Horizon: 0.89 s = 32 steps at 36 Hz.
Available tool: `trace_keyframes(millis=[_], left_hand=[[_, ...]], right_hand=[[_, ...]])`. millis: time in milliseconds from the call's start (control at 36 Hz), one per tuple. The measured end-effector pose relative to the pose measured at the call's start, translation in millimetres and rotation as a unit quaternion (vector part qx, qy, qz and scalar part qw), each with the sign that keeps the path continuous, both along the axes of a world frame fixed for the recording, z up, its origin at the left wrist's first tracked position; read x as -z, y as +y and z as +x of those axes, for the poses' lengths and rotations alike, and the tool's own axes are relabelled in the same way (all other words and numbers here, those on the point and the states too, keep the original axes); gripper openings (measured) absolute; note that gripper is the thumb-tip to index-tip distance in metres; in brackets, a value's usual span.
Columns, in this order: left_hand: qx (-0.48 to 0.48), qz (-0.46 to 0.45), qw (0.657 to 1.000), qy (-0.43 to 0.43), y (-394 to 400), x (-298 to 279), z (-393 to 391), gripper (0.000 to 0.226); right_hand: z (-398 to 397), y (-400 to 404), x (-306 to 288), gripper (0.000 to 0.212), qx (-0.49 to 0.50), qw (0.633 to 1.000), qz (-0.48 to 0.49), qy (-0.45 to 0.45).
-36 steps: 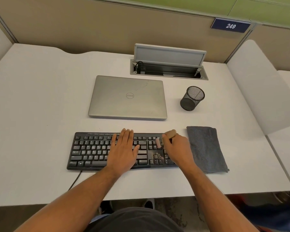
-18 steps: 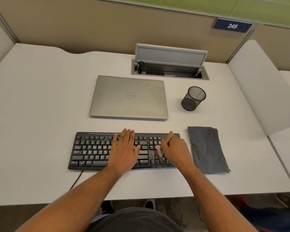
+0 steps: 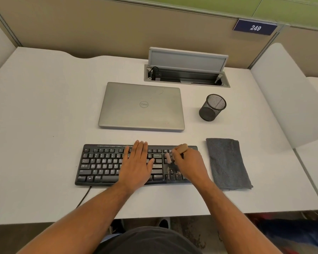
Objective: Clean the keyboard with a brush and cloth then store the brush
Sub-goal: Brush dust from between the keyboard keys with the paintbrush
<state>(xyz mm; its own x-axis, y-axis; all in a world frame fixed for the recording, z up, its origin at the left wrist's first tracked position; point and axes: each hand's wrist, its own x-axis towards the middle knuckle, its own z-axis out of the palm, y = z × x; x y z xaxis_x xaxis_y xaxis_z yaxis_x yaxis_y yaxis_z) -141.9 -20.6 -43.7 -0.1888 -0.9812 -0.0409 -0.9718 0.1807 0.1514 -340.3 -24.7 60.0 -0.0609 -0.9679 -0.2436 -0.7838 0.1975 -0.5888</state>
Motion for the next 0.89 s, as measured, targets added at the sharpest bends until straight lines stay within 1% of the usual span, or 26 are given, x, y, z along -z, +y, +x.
trace_keyframes(millis=[56, 111, 167, 278, 417, 500, 528, 639, 750, 806, 833, 889], left_hand=[[0.000, 0.000, 1.000, 0.000, -0.1, 0.9, 0.2, 0.073], [-0.003, 0.001, 1.000, 0.002, -0.1, 1.1, 0.1, 0.074], [-0.001, 0.005, 1.000, 0.000, 0.0, 0.8, 0.1, 0.074], [0.001, 0.009, 1.000, -0.003, -1.0, -0.3, -0.1, 0.074], [0.000, 0.006, 1.000, -0.001, -0.8, 0.4, -0.2, 0.075], [0.001, 0.006, 1.000, 0.001, 0.2, 0.0, 0.1, 0.075], [0.003, 0.007, 1.000, 0.000, 0.4, -0.3, 0.2, 0.076], [0.000, 0.011, 1.000, 0.005, 0.1, -2.3, 0.0, 0.076], [0.002, 0.017, 1.000, 0.004, -0.9, -1.4, 0.6, 0.075], [0.000, 0.016, 1.000, 0.005, -1.2, -1.4, 0.7, 0.075], [0.000, 0.018, 1.000, 0.005, -1.5, -1.0, 0.7, 0.076], [0.000, 0.020, 1.000, 0.006, -1.3, -1.4, 0.5, 0.076]], right_hand=[[1.2, 1.4, 7.6, 0.041, 0.001, 1.000, 0.007, 0.009], [2.0, 1.2, 8.7, 0.054, -0.005, 1.000, 0.005, 0.029], [2.0, -1.4, 6.4, 0.058, -0.009, 0.999, 0.009, 0.033], [-3.5, -2.8, 4.1, 0.042, 0.002, 1.000, -0.002, 0.011], [-9.8, -5.2, -1.7, 0.039, -0.063, 0.996, 0.040, 0.050], [-14.2, -13.9, -6.0, 0.022, -0.074, 0.996, 0.052, -0.023], [-14.3, -14.6, -7.1, 0.018, -0.085, 0.994, 0.058, -0.034], [-13.5, -15.7, -10.9, 0.010, -0.140, 0.987, 0.081, -0.014], [-23.2, -22.5, -20.3, 0.014, -0.188, 0.974, 0.116, 0.041], [-28.0, -25.5, -24.6, 0.016, -0.203, 0.970, 0.115, 0.062], [-28.7, -26.3, -25.6, 0.015, -0.206, 0.970, 0.111, 0.061], [-27.4, -26.2, -24.6, 0.012, -0.194, 0.975, 0.105, 0.031]])
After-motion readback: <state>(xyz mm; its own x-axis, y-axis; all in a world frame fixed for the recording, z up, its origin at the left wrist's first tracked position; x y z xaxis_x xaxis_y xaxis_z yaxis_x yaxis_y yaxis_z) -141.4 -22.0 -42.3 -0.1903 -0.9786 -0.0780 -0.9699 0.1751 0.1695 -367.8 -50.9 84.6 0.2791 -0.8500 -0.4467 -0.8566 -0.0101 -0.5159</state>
